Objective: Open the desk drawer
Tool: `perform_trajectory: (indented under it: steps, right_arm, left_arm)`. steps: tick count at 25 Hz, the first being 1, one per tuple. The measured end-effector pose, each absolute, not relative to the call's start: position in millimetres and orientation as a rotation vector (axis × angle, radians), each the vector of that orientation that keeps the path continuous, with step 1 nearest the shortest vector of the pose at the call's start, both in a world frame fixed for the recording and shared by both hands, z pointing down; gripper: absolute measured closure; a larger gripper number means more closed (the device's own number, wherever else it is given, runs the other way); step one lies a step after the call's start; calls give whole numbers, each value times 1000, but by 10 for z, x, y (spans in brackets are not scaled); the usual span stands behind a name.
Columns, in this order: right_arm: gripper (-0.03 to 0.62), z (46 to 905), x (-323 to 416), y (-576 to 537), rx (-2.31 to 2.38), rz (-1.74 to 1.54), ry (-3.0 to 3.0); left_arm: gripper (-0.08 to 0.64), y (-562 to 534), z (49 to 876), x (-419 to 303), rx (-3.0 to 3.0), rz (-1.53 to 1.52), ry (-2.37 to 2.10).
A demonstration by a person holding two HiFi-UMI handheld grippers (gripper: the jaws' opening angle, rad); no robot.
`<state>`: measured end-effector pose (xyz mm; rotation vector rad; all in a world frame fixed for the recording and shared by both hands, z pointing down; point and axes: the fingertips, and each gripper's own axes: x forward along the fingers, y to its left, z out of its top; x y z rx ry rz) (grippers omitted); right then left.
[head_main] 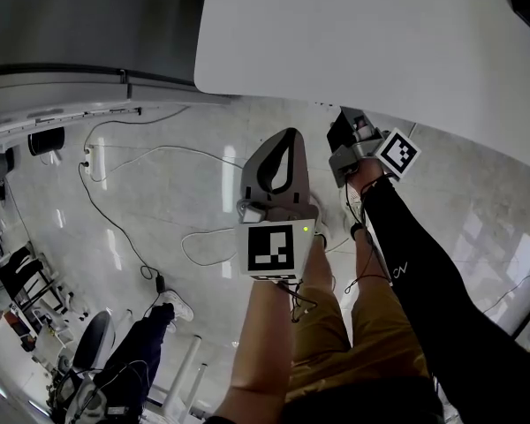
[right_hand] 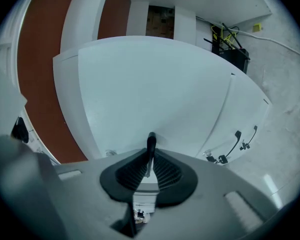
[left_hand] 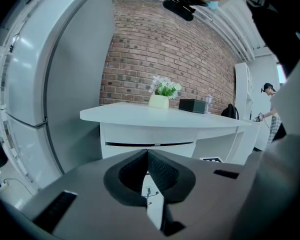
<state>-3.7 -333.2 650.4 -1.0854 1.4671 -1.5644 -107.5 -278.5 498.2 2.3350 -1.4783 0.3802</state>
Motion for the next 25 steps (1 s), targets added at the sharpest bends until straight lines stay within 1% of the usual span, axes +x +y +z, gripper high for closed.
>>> perform_trajectory:
  steps: [11, 15, 25]
  right_arm:
    - [543, 6495, -33, -3361, -1038, -1594, 1403]
    - [561, 6490, -46, -3358, -1057, -1551, 1449]
    - [561, 6502, -44, -3328, -1135, -1537, 1462]
  left_arm:
    - [552, -2716, 4895, -1041, 2360, 359, -1472]
    - [552, -2631, 4931, -1038, 2351, 358, -1467]
    - [552, -2503, 4959, -1041, 2337, 354, -1458]
